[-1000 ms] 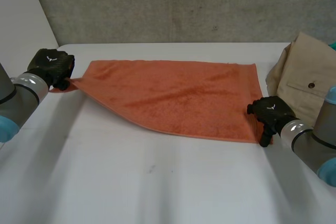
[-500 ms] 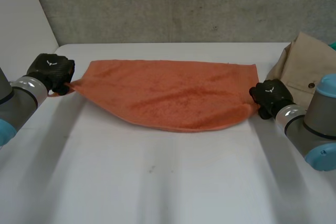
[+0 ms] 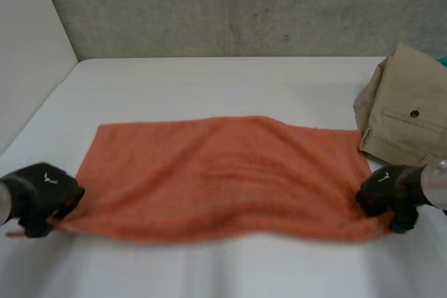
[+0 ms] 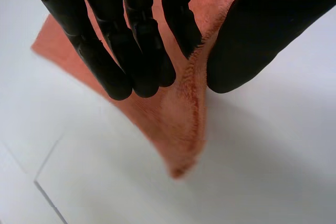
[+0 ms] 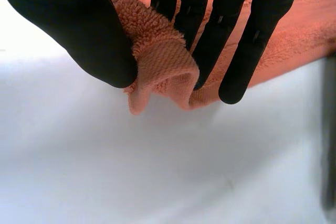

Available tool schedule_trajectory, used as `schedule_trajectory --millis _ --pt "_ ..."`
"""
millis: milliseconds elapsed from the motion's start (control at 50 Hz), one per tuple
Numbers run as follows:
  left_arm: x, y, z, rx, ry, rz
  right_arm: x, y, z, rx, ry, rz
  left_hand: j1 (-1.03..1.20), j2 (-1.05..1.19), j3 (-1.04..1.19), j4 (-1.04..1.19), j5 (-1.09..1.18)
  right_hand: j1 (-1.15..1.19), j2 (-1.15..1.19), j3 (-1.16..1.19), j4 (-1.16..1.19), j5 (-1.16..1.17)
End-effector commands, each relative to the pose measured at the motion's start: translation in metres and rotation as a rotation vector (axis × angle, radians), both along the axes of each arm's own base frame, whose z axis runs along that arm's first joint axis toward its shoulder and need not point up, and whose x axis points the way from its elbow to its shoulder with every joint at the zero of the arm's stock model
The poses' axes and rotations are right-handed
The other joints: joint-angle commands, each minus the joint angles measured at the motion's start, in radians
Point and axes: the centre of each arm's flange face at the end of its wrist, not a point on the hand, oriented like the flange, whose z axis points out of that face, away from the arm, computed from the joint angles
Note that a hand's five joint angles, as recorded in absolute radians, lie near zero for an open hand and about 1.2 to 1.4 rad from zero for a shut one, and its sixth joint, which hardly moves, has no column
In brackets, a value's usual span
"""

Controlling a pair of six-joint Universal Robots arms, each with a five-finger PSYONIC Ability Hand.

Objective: Fold the laundry.

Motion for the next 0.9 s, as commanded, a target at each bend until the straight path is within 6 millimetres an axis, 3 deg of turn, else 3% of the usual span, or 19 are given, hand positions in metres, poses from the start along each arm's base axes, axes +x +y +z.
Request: schedule_trajectory --millis 20,300,440,520,580,600,620,640,660,680,740,900 --pt "0.004 -0.024 0.008 -0.139 -0.02 -0.037 0.001 -0.023 0.004 -0.078 -0.027 -0.07 0.228 0.199 0.206 0.2 0.234 0.272 0.22 0.209 0.2 0.237" --pt "-0.048 -0.136 0.003 -0.427 0.1 0.032 0.026 -0.077 -0.008 -0.331 -0.203 -0.266 0.228 0.199 0.206 0.2 0.234 0.272 0.22 0.209 0.2 0.237" --pt "-0.063 -0.181 -0.011 -0.494 0.111 0.119 0.039 -0.1 -0.009 -0.473 -0.236 -0.272 0.228 0.199 0.206 0.2 0.234 0.272 0.22 0.209 0.2 0.237" --pt "-0.075 -0.196 -0.017 -0.529 0.113 0.126 0.046 -0.114 -0.013 -0.527 -0.227 -0.281 0.228 0.199 0.206 0.2 0.234 0.272 0.22 0.209 0.2 0.237" --pt "-0.085 -0.201 -0.018 -0.552 0.131 0.114 0.049 -0.121 -0.014 -0.545 -0.213 -0.286 0.228 0.199 0.206 0.2 0.234 0.272 0.22 0.209 0.2 0.237" --pt "-0.088 -0.202 -0.019 -0.551 0.134 0.107 0.05 -0.124 -0.015 -0.557 -0.195 -0.291 0.228 0.199 0.206 0.2 0.234 0.044 -0.007 -0.018 -0.027 0.01" --pt "-0.092 -0.201 -0.02 -0.549 0.14 0.096 0.051 -0.125 -0.015 -0.564 -0.182 -0.295 0.092 0.063 0.07 0.064 0.098 -0.307 -0.358 -0.369 -0.378 -0.341" --pt "-0.101 -0.199 -0.021 -0.547 0.155 0.072 0.052 -0.126 -0.015 -0.574 -0.171 -0.3 -0.613 -0.642 -0.635 -0.641 -0.607 -0.671 -0.722 -0.733 -0.742 -0.705" --pt "-0.104 -0.197 -0.021 -0.546 0.152 0.061 0.051 -0.127 -0.014 -0.587 -0.143 -0.317 -0.89 -0.919 -0.912 -0.918 -0.884 -0.95 -1.002 -1.013 -1.021 -0.985" --pt "-0.108 -0.195 -0.02 -0.548 0.156 0.051 0.05 -0.127 -0.013 -0.592 -0.137 -0.328 -0.994 -1.022 -1.015 -1.022 -0.988 -0.95 -1.002 -1.013 -1.021 -0.985" --pt "-0.117 -0.19 -0.014 -0.559 0.173 0.036 0.052 -0.122 -0.006 -0.6 -0.125 -0.342 -0.994 -1.022 -1.015 -1.022 -0.988 -0.95 -1.002 -1.013 -1.021 -0.985" --pt "-0.11 -0.186 0.002 -0.578 0.226 0.077 0.065 -0.096 0.014 -0.562 -0.237 -0.246 -0.994 -1.022 -1.015 -1.022 -0.988 -0.95 -1.002 -1.013 -1.021 -0.985"
